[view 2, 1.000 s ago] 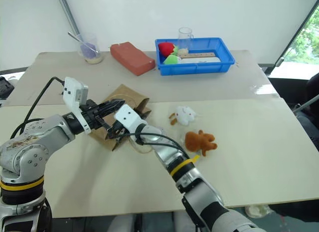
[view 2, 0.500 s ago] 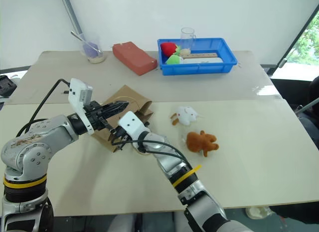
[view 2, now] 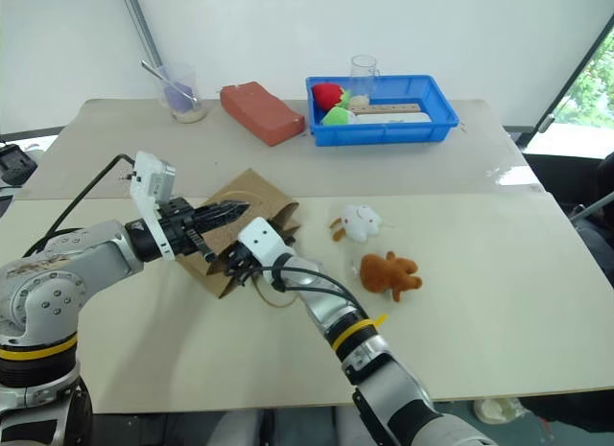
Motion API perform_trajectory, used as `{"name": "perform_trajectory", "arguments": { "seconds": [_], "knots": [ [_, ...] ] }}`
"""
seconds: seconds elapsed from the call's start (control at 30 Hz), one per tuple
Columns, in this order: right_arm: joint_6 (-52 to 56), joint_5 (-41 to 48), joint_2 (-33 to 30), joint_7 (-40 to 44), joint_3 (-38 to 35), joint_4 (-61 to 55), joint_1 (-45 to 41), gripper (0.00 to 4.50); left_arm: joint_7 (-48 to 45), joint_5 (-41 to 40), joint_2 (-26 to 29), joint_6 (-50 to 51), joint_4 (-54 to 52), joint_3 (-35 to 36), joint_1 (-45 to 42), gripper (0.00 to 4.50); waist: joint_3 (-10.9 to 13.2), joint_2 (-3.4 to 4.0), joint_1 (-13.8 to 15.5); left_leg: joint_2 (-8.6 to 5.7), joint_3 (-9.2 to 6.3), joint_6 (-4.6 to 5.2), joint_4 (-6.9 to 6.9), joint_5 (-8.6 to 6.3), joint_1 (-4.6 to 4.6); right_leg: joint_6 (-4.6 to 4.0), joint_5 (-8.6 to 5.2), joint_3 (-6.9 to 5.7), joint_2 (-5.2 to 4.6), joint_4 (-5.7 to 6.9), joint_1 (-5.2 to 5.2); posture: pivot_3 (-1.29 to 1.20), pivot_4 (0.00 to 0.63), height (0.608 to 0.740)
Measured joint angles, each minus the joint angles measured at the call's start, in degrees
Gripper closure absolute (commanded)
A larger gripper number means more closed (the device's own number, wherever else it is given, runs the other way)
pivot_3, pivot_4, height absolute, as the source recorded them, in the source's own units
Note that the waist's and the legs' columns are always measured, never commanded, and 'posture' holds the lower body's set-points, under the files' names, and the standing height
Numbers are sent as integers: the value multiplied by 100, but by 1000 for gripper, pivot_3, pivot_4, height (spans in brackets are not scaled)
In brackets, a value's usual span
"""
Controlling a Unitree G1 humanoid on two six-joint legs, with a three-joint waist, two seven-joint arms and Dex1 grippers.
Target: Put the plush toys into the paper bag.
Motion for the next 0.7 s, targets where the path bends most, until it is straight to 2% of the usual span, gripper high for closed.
{"name": "perform_trajectory", "arguments": {
  "seconds": [0.17, 0.23, 0.4, 0.7],
  "knots": [
    [169, 36, 0, -32, 2, -69, 3, 4426, -175, 945, 388, -882, 509, -167, -1102, 4500, 0, 0, 12, -3, 1, -15, 0, 10, 3, -9, 5, -8, 0, -5, 6, 0, 150, 740],
    [182, 39, 0, -27, 20, -79, 3, 4426, -265, 1180, 439, -1146, 551, -268, -1290, 4500, 0, 0, 8, -3, 2, -15, -11, 10, 9, -9, 5, -7, -1, -6, 6, 0, 150, 740],
    [182, 43, 0, -16, 63, -100, 3, 4426, -507, 1899, 460, -1770, 680, -793, -1343, 4500, 0, 0, 8, 1, 2, -15, -23, 10, 6, -9, 6, -7, 1, -5, -2, 0, 150, 740],
    [183, 47, 0, -34, 99, -112, 6, 4426, -847, 3049, 588, -3076, 414, -1242, -1234, 4500, 0, 0, 8, 2, 4, -15, -24, 10, 6, -9, 5, -6, 1, -5, -2, 0, 150, 740]
  ]
}}
